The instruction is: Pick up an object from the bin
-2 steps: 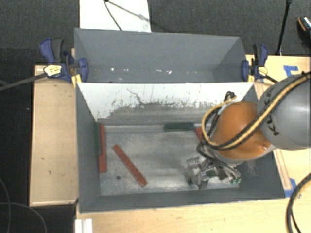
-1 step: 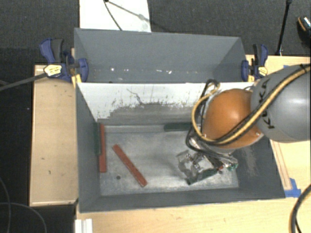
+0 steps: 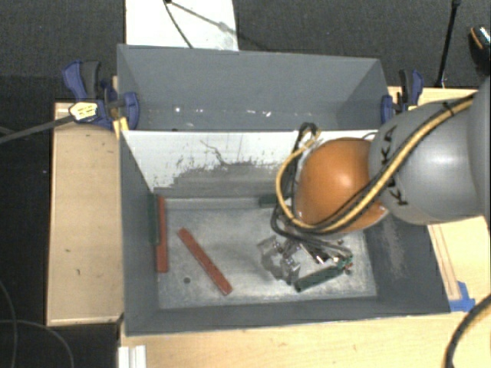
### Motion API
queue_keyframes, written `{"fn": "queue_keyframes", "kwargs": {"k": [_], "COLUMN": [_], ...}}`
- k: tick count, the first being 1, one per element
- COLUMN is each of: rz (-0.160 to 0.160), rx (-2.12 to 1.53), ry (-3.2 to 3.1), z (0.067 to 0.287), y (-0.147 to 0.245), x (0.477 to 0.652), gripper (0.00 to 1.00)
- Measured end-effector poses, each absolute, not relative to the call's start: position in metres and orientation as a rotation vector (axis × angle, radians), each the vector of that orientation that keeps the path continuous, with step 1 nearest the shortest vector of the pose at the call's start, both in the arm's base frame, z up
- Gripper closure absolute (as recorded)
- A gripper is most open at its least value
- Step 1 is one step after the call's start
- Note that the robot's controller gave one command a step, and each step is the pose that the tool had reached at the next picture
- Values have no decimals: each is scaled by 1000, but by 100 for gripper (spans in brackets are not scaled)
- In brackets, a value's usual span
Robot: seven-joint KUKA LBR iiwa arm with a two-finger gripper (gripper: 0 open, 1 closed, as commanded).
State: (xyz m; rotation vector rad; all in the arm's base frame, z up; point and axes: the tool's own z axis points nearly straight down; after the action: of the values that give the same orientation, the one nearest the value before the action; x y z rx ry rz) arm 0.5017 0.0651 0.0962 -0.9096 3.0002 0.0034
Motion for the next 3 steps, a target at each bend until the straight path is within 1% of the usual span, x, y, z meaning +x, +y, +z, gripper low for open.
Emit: {"fn": "queue_keyframes", "kwargs": {"k": [1,2,3], "rz": [6,2,-6], "rx": [-917,-907,-953], "ry": [2996,3001,2992], "z": [109,109,69], "y": [117,113,-65], "x": [487,488,503], "gripper": [100,0,0]}}
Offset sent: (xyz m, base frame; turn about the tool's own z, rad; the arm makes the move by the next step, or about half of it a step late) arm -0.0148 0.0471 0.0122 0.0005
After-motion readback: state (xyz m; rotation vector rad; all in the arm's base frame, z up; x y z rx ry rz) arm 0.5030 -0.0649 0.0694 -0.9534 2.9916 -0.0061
